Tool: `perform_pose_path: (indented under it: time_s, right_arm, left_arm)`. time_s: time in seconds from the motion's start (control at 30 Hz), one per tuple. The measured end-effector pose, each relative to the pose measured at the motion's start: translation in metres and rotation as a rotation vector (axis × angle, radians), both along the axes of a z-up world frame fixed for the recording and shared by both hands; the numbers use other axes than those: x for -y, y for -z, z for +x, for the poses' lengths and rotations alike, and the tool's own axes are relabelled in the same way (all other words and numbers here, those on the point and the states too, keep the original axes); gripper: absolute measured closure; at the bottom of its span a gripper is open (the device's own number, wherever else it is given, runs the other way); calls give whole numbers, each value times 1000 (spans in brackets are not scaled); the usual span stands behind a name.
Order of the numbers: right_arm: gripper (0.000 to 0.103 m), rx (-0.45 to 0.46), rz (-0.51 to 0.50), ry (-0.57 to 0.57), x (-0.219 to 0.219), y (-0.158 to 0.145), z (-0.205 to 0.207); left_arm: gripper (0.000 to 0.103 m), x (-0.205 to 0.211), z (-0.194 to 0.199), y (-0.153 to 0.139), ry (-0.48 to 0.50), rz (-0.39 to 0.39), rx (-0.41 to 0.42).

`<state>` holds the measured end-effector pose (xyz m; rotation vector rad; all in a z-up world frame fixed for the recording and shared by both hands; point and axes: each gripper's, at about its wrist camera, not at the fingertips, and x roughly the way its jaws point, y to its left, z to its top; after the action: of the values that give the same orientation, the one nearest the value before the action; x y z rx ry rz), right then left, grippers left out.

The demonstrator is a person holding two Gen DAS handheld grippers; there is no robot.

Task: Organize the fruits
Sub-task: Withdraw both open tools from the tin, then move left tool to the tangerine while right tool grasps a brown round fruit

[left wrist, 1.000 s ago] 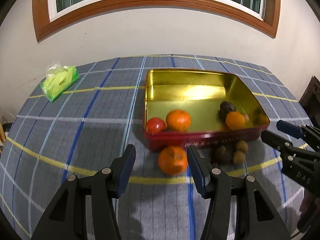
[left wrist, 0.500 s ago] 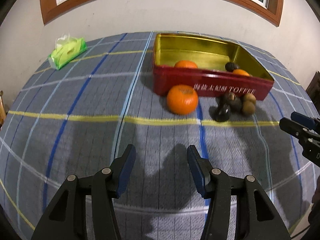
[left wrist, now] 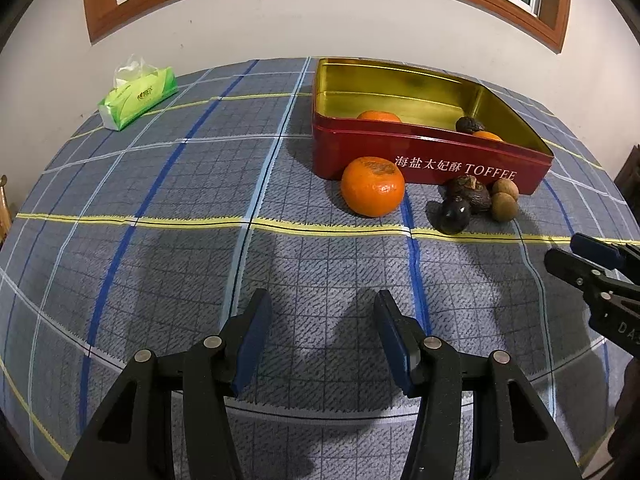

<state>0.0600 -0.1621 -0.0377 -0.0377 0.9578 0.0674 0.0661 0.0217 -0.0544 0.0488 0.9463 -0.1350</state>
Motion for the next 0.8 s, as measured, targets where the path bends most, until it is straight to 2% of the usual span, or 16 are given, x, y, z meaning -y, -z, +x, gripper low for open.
perform_pose_path:
  time_s: [0.27,0.47,0.7,0.8]
  right_arm:
    - [53,-10,-19,-18,-23,11,24]
    - [53,1,-24,24,-33,17,43]
    - [53,17,-35,71,-32,18,49]
    - [53,13,-22,107,-16,18,44]
  left_arm:
    - [49,-3,4,1,-4,-3,7]
    - [49,-5,3,1,1,-5,12]
    - [49,-5,3,1,-3,-13,11]
    - [49,-5,4,1,-5,-19,9]
